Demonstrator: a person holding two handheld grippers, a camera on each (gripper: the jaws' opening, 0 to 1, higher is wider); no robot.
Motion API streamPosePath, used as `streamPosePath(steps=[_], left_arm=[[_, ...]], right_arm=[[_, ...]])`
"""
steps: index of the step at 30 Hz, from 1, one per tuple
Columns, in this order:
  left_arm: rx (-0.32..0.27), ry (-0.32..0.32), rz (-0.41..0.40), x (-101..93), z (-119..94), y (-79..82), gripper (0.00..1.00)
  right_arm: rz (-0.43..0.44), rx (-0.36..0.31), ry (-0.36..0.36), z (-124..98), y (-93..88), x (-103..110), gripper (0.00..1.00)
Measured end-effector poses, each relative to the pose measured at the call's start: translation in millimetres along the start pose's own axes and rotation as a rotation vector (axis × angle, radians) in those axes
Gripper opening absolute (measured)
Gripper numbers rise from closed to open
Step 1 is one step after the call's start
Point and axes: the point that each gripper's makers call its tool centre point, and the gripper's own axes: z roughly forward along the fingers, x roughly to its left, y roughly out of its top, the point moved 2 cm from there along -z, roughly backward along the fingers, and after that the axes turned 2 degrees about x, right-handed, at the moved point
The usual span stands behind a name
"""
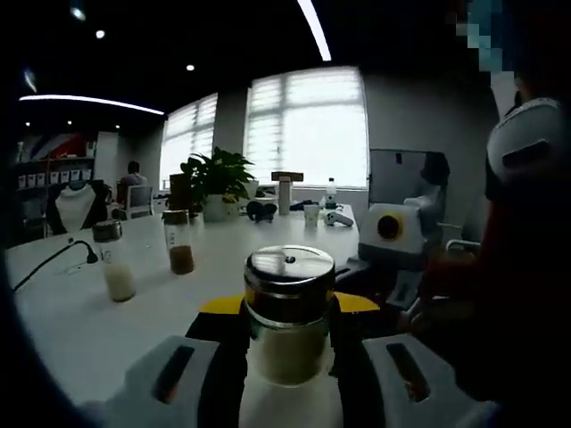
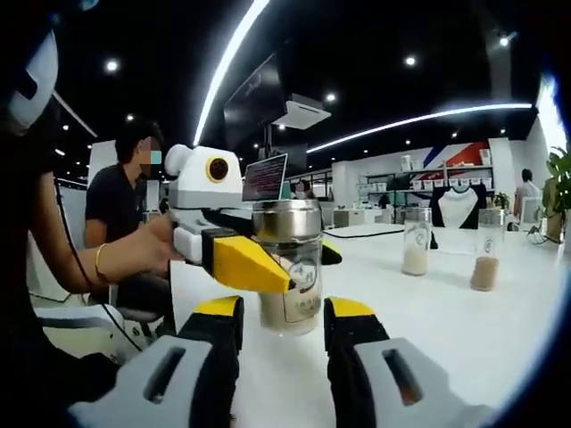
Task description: Rotate the seasoning bottle until the label or dispensing opening points toward the visible target arrow and the bottle remains upright within the marked orientation range
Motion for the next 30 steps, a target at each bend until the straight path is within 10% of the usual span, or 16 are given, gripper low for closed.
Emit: streamPosePath(steps=[12, 30], left_arm=[[0.008, -0.15, 0.028, -25.1, 2.9, 1.3, 0.37], [0.043, -0.106, 0.048, -27.4, 7.4, -5.3, 0.38]], right_arm=[[-0.008, -0.047, 0.072, -3.2, 6.9, 10.7, 0.32], [-0.052, -0.029, 0.028, -5.0, -0.5, 10.3, 0.31]])
